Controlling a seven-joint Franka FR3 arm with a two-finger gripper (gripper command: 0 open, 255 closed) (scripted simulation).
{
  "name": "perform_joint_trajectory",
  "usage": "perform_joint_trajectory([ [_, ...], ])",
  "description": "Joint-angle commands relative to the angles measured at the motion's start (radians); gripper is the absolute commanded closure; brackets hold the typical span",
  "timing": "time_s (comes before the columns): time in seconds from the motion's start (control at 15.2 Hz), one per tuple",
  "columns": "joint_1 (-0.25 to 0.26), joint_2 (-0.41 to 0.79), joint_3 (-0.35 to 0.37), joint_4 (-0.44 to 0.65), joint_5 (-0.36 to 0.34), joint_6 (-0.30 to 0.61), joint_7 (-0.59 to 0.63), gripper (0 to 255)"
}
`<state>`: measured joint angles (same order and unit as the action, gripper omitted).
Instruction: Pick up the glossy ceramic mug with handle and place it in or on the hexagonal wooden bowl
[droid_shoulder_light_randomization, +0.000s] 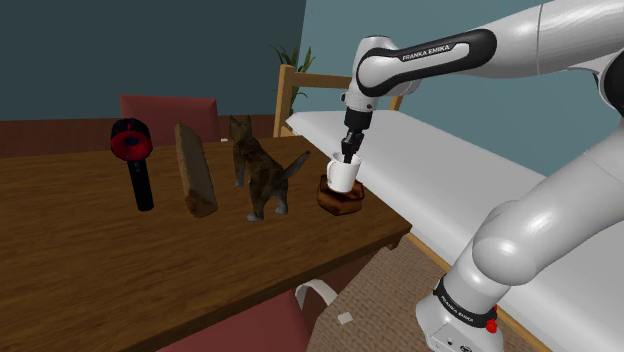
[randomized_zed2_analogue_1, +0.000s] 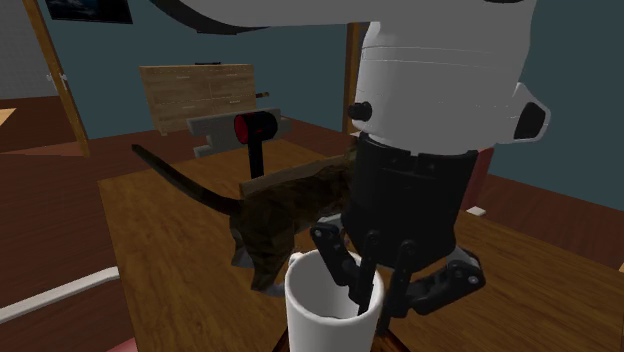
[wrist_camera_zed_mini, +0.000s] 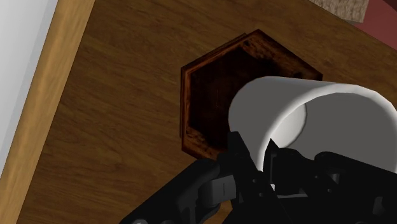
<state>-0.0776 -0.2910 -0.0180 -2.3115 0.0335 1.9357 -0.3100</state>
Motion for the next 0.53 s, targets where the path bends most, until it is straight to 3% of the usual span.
perform_joint_trajectory([
  [0.0,0.000,0.000,0.000,0.000,0.000,0.001,0.000,255],
  [0.13,0.000,0.000,0.000,0.000,0.000,0.001,0.000,255],
  [0.2,0.000,0.000,0.000,0.000,0.000,0.001,0.000,0],
  [0.46,0.000,0.000,0.000,0.000,0.000,0.001,0.000,0],
])
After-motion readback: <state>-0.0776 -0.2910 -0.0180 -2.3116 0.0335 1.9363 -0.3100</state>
